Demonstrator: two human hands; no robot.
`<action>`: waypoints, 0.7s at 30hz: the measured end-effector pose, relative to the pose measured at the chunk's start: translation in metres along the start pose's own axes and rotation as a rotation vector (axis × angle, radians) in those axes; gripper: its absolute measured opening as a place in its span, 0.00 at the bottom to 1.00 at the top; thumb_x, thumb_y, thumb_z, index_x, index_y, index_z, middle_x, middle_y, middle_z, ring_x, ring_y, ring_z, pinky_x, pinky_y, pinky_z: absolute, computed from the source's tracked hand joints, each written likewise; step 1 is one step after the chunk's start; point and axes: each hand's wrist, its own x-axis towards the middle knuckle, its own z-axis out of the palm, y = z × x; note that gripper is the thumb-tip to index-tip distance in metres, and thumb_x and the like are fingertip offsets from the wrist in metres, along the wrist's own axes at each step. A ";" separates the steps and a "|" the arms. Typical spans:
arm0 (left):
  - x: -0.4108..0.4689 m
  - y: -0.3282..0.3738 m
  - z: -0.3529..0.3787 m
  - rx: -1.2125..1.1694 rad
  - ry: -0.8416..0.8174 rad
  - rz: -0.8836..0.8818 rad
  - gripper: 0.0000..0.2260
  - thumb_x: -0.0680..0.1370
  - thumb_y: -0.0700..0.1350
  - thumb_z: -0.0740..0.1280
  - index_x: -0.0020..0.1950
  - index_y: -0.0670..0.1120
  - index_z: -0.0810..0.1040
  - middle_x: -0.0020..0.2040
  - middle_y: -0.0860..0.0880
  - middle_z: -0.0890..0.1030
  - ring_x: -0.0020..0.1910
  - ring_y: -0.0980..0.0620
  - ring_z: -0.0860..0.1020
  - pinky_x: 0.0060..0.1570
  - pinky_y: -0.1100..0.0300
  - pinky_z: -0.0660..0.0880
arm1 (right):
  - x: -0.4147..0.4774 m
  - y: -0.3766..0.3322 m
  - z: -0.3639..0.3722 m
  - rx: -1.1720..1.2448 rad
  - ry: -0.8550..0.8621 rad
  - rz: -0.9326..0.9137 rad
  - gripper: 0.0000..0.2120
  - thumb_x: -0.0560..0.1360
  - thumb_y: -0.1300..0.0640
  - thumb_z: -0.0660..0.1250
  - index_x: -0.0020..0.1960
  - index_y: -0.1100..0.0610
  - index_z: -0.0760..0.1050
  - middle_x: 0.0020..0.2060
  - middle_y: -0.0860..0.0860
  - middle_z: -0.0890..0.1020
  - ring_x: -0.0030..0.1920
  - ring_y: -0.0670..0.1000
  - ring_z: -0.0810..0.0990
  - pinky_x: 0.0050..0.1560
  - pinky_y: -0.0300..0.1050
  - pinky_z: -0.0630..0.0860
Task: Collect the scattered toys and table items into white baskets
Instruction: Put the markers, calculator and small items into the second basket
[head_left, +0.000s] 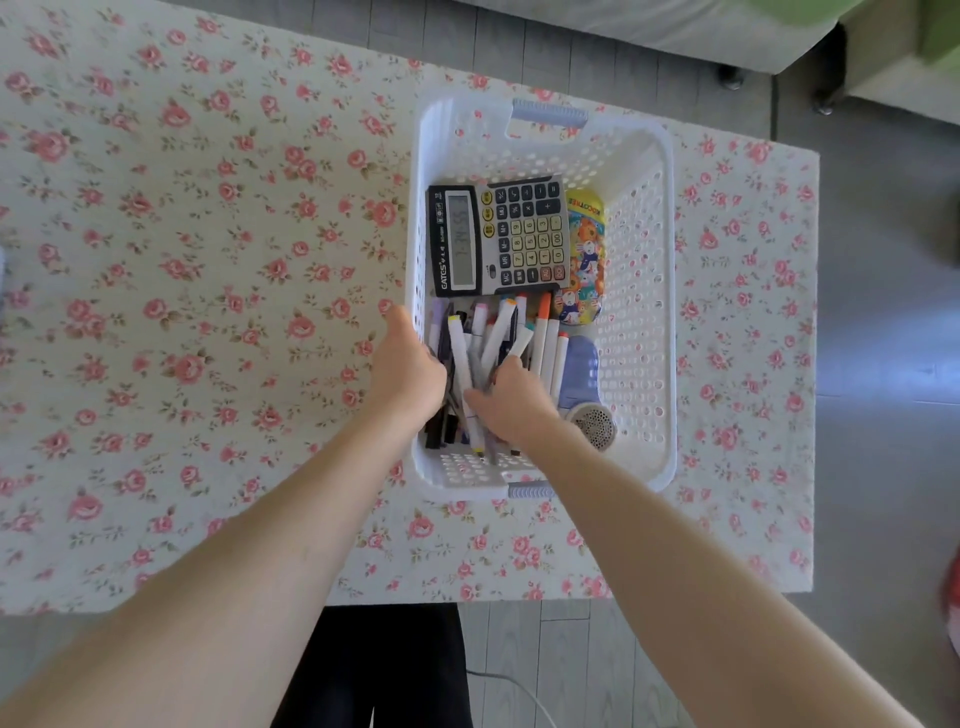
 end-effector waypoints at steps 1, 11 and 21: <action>0.001 0.000 0.000 -0.001 0.004 0.004 0.11 0.78 0.33 0.54 0.60 0.41 0.62 0.36 0.53 0.63 0.32 0.55 0.68 0.25 0.60 0.68 | -0.001 -0.002 0.005 0.067 0.008 0.014 0.14 0.77 0.53 0.61 0.56 0.60 0.64 0.40 0.53 0.72 0.42 0.56 0.75 0.34 0.44 0.69; 0.002 -0.002 0.002 -0.023 -0.014 0.006 0.12 0.78 0.33 0.55 0.60 0.42 0.61 0.36 0.56 0.60 0.33 0.55 0.69 0.39 0.47 0.78 | 0.013 0.023 -0.017 -0.041 0.353 0.059 0.26 0.77 0.49 0.59 0.71 0.56 0.58 0.71 0.59 0.60 0.71 0.60 0.58 0.66 0.54 0.65; 0.003 -0.004 0.002 -0.021 -0.009 0.001 0.10 0.78 0.34 0.54 0.51 0.48 0.57 0.35 0.55 0.61 0.35 0.51 0.70 0.40 0.43 0.78 | 0.012 -0.006 0.005 -0.217 0.275 -0.018 0.18 0.79 0.52 0.54 0.68 0.51 0.61 0.66 0.65 0.63 0.57 0.64 0.73 0.51 0.52 0.72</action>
